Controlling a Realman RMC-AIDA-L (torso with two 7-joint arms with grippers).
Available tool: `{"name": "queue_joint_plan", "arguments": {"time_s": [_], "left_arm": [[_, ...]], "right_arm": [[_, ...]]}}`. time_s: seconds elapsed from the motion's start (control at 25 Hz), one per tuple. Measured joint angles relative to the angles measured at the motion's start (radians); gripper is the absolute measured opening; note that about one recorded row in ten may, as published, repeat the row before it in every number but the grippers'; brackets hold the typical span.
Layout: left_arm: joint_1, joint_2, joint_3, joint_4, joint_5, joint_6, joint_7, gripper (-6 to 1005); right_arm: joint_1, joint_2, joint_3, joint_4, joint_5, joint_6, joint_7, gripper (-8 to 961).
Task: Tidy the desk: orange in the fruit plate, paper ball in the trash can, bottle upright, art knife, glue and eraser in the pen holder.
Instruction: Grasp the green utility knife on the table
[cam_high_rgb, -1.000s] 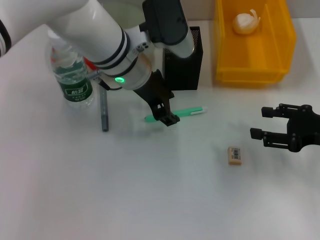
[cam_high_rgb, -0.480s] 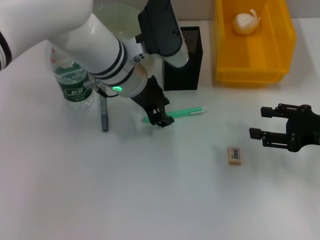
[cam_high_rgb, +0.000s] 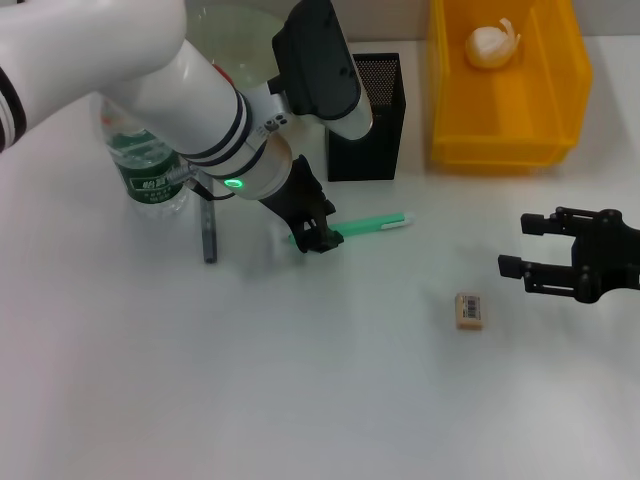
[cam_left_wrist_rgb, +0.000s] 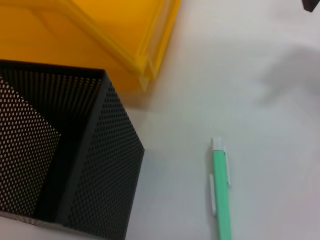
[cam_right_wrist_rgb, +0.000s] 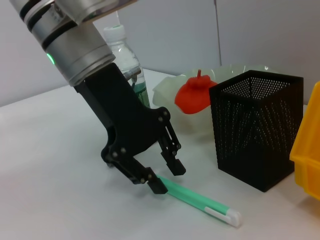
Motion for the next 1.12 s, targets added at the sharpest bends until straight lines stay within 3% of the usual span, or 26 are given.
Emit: {"name": "queue_joint_plan", "arguments": {"time_s": [0.28,0.52,0.8,1.12], "left_arm": [[0.001,0.0,0.036,-0.013,-0.001,-0.042,-0.036,336],[0.001,0.0,0.044,-0.023,-0.001,-0.051,-0.038,242],[0.0,0.0,0.045,-0.032,0.0,-0.054,-0.039,229],[0.001,0.0,0.052,-0.039,0.0,-0.058,-0.039,171]], "right_arm": [[0.0,-0.002,-0.003,0.001,-0.001,0.0,0.0,662],[0.001,-0.002,-0.001,0.001,-0.001,0.0,0.0,656],[0.002,-0.004,-0.003,0.001,0.0,0.0,0.0,589],[0.003,-0.001,0.0,0.001,0.0,0.0,0.0,592]]}}
